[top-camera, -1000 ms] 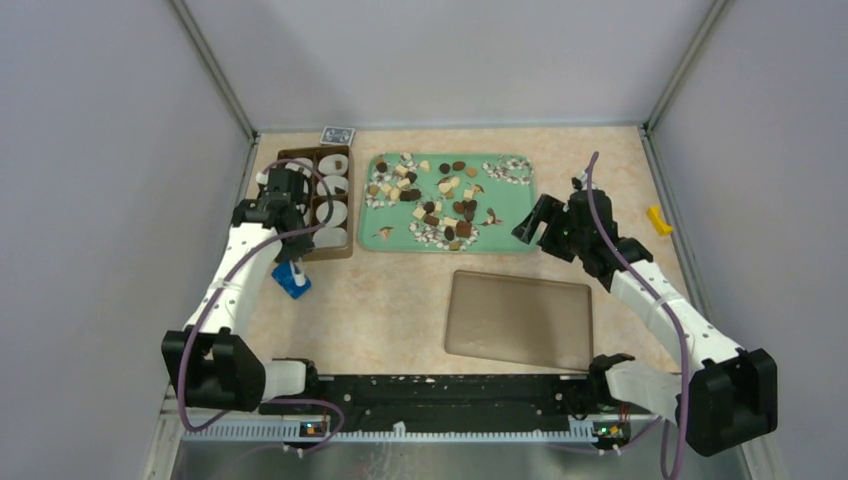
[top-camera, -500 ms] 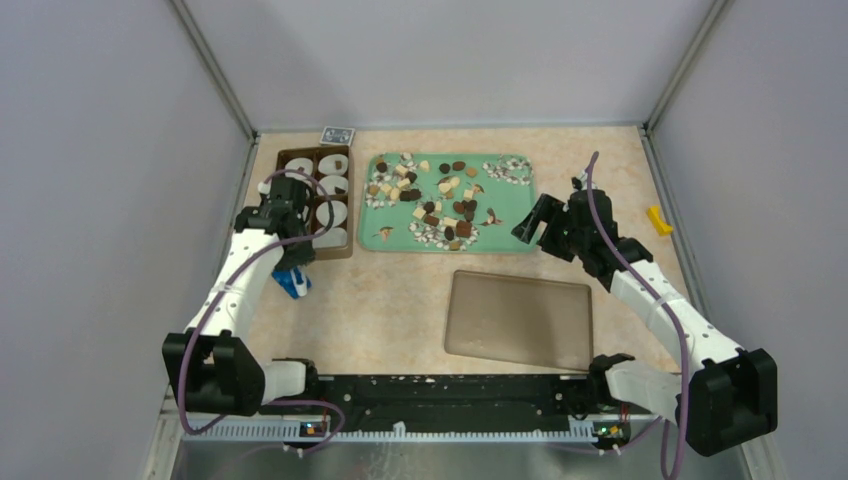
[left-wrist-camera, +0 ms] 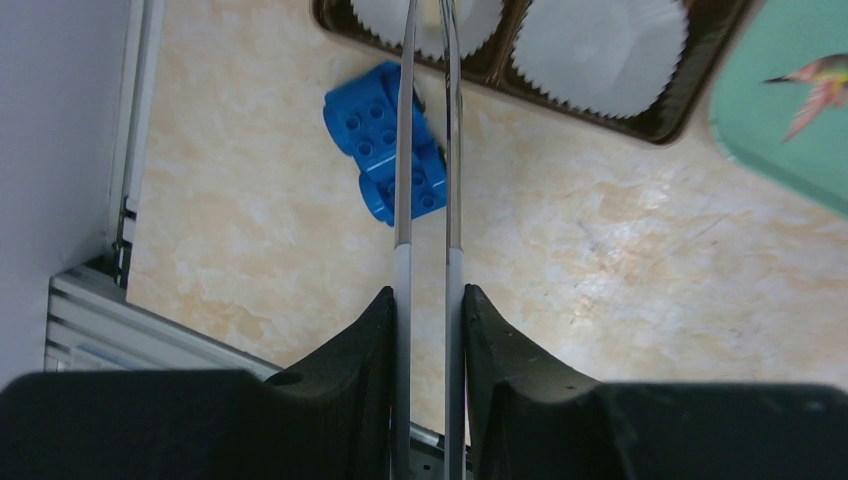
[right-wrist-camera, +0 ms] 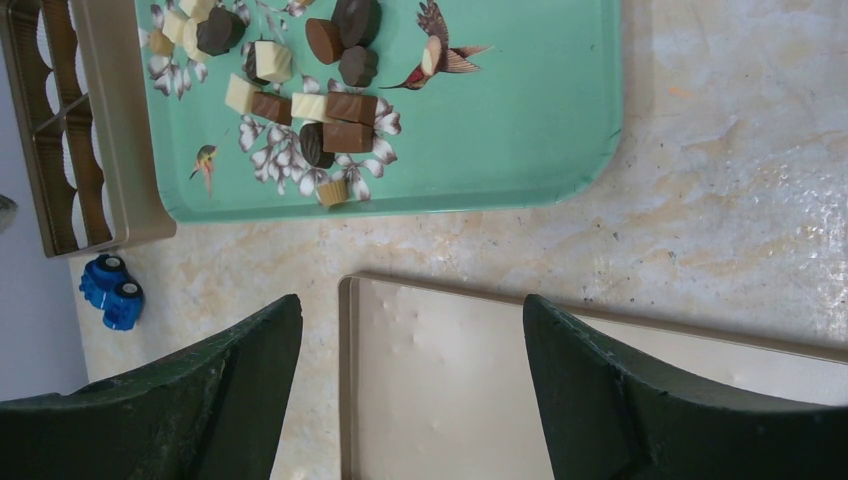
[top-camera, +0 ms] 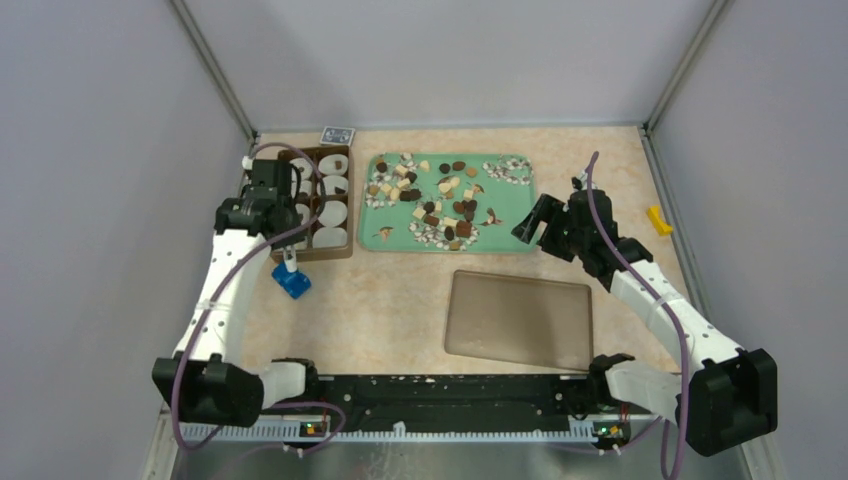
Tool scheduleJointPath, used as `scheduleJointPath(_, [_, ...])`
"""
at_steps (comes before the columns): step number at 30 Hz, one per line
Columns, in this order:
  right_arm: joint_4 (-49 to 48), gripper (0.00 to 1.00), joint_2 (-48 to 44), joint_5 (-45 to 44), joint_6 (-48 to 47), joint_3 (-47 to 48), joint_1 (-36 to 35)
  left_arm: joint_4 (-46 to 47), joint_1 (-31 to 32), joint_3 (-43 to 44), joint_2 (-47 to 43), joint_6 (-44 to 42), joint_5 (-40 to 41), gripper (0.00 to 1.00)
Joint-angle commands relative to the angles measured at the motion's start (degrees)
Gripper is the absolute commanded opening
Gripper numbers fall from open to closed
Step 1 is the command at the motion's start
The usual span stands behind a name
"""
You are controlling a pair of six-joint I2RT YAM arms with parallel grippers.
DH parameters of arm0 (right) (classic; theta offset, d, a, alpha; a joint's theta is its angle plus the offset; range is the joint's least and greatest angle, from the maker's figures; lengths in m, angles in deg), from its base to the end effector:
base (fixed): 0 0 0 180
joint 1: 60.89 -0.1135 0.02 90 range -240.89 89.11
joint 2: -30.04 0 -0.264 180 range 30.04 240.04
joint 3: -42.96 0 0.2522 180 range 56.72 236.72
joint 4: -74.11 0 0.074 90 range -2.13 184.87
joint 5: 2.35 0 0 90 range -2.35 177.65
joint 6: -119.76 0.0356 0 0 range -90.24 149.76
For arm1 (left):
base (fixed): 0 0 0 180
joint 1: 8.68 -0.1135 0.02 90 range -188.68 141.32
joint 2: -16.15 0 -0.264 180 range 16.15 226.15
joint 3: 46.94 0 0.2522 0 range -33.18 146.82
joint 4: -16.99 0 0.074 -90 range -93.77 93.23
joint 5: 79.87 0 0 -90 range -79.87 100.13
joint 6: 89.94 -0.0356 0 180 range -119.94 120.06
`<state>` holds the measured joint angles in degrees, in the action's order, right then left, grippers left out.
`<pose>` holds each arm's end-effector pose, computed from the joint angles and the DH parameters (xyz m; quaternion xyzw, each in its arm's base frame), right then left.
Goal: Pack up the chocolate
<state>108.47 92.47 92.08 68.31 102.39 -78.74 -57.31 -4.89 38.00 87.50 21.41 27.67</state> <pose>0.2245 0.0752 0.2679 0.1441 0.8842 0.2399 0.3741 0.2337 -0.0047 0.3288 -0.1841 0.9391 0.0896 0.2760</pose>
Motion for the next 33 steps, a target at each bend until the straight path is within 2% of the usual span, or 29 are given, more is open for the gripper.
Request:
scheduleJointPath(1, [-1.4, 0.79, -0.8, 0.0, -0.3, 0.6, 0.4, 4.3, 0.7, 3.5, -5.5, -4.3, -4.1, 0.18])
scheduleJointPath(3, [-1.5, 0.79, -0.8, 0.2, -0.1, 0.7, 0.4, 6.5, 2.8, 2.4, -5.9, -5.0, -8.9, 0.17])
scheduleJointPath(5, [-1.4, 0.79, -0.9, 0.2, 0.0, 1.0, 0.4, 8.9, 7.5, 1.2, -5.7, -4.6, -12.4, 0.17])
scheduleJointPath(10, [-0.3, 0.79, -1.4, -0.3, -0.2, 1.5, 0.3, 14.2, 20.7, -2.7, -1.5, -2.8, -13.2, 0.21])
scheduleJointPath(17, [1.2, 0.79, -3.0, -1.5, 0.0, 0.9, 0.4, 19.4, 32.3, -3.6, 4.8, -0.5, -14.8, 0.26])
scheduleJointPath(21, [1.3, 0.79, -3.3, -1.4, 0.3, 0.8, 0.4, 22.0, 35.4, -3.5, 7.5, 1.6, -16.2, 0.28])
scheduleJointPath(33, [1.5, 0.79, -2.4, -1.4, -0.2, 2.0, 0.4, 28.4, 35.6, -2.8, 12.4, 9.0, -16.5, 0.35])
